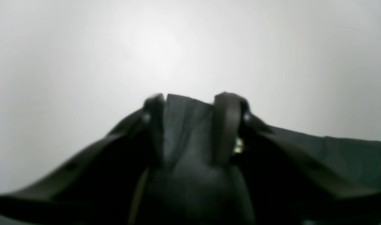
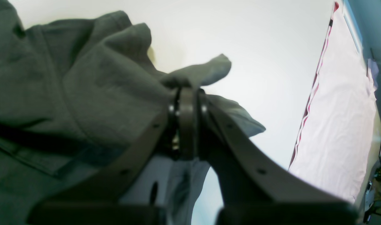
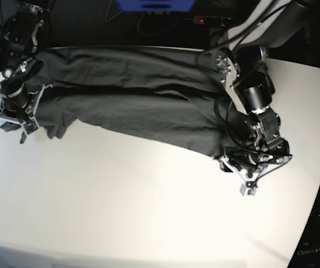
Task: Fold the T-shirt properly
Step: 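Lay the folded flap down with both grippers, pulling it toward the robot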
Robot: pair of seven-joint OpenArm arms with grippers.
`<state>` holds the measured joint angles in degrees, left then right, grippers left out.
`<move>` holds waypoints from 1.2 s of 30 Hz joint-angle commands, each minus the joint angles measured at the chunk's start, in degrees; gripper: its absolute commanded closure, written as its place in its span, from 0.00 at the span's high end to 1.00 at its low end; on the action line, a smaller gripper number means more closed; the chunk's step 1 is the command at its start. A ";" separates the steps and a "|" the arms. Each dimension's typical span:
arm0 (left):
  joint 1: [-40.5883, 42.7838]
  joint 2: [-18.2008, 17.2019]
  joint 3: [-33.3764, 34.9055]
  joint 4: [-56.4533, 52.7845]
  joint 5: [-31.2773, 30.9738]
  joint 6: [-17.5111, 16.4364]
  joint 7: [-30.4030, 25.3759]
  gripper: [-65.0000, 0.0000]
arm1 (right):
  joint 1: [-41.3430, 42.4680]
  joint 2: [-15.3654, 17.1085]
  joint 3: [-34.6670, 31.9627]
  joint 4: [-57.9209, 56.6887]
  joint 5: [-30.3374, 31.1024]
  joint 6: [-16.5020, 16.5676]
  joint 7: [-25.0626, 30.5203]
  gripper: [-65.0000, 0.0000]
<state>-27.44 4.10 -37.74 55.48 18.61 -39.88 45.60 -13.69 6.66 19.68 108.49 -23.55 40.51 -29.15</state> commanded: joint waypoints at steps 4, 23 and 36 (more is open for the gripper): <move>-0.91 -0.01 0.15 -0.14 0.86 -0.12 1.30 0.02 | 0.29 0.77 0.14 0.92 0.21 -0.51 0.71 0.01; 1.90 1.22 -1.52 20.34 -6.00 -0.12 15.45 0.06 | 0.55 0.77 0.14 0.92 0.21 -0.51 0.71 0.01; 6.03 1.22 -1.52 27.02 -6.44 -0.12 22.57 0.06 | 0.55 0.69 0.14 1.10 0.21 -0.51 0.79 0.01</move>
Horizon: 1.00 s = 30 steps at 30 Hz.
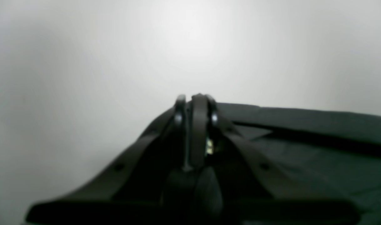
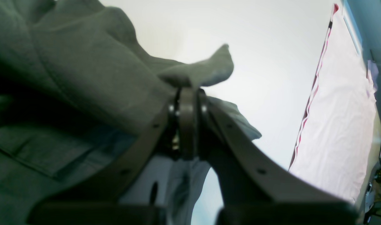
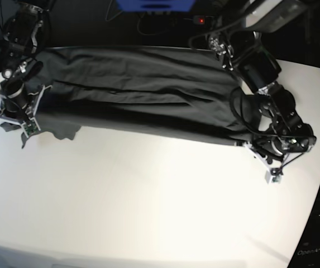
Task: Fold the T-shirt properly
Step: 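Lay the folded flap down with both grippers, pulling it toward the robot, then drag the folded shirt toward the robot base with both grippers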
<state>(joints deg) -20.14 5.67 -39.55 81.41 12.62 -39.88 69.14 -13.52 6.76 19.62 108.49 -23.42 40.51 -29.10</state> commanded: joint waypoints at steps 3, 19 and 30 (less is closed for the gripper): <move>-1.27 -0.79 0.12 1.36 -0.45 -0.12 1.58 0.06 | 0.46 0.58 0.21 1.36 0.17 -0.51 0.84 0.01; -0.12 -1.58 0.21 10.77 -0.45 -0.12 10.86 0.06 | -0.15 -1.09 3.55 1.36 -0.01 -0.51 6.11 0.01; 0.05 -1.14 0.39 12.00 -0.45 -0.12 10.86 0.06 | -3.84 -1.09 7.42 1.45 -0.01 -0.51 11.56 0.01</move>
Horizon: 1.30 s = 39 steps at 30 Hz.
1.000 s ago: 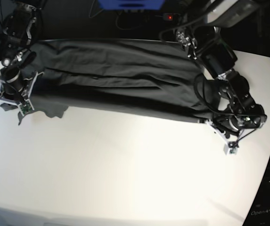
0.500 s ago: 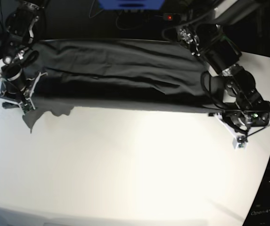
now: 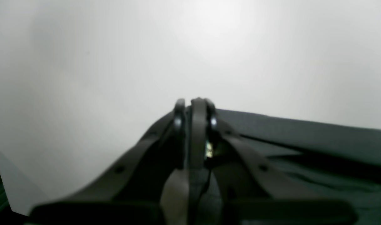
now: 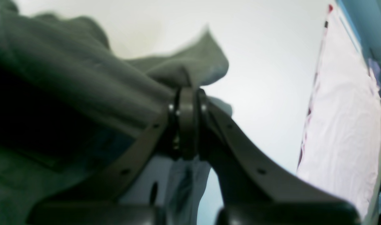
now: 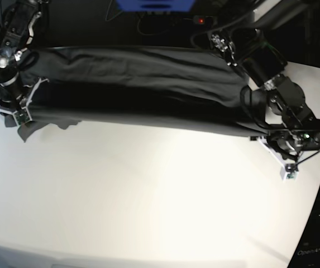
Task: Fold the T-shirt properly
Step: 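Drag the folded shirt toward the robot base with both grippers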
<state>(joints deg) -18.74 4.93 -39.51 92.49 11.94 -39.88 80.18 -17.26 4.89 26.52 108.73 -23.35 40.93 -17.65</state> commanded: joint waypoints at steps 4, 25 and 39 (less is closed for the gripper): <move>-0.47 -0.58 2.45 0.83 0.23 -0.12 -0.18 0.06 | -1.34 0.87 2.36 1.21 -0.16 -0.93 2.13 0.01; 10.00 -2.07 8.17 1.36 -13.22 -0.12 -0.18 0.06 | -3.45 0.43 2.53 0.77 -1.31 -0.93 5.30 0.01; 18.26 -9.02 8.17 0.92 -32.47 -0.12 -0.18 0.06 | -2.30 0.43 2.44 -2.05 -1.31 -0.93 5.21 0.01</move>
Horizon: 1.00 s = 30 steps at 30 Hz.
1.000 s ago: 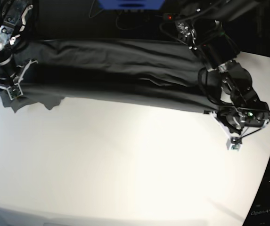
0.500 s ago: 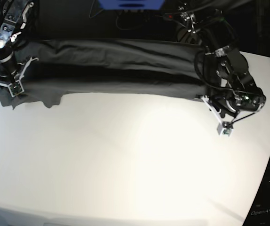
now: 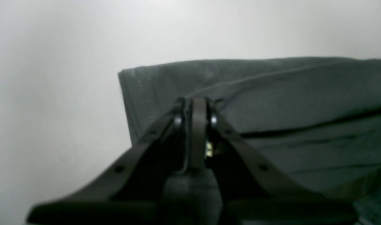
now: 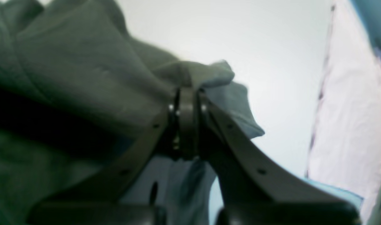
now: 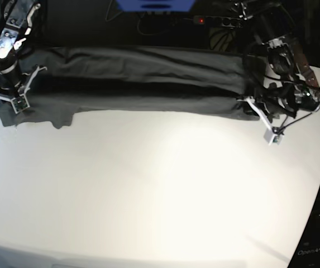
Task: Fold the T-shirt properly
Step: 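Drag the folded shirt toward the robot base with both grippers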
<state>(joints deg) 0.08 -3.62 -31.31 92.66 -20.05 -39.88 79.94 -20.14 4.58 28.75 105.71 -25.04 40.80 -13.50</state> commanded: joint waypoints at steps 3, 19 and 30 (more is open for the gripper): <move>0.67 -2.58 -0.03 0.74 -4.08 -0.12 0.06 0.06 | 2.16 0.74 0.39 -1.76 0.03 -0.80 1.06 0.01; 7.26 -8.03 3.40 0.83 -14.54 -0.12 0.06 0.06 | 3.66 -1.72 0.65 -3.60 -5.25 -0.80 1.06 0.01; 9.81 -10.05 3.31 0.66 -20.52 -0.12 0.06 0.06 | 3.66 -1.37 2.85 -3.86 -5.25 -0.80 1.06 0.01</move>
<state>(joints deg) 10.24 -13.21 -27.92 92.58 -39.29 -39.86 80.16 -16.69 2.42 31.18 101.08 -30.55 40.69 -13.30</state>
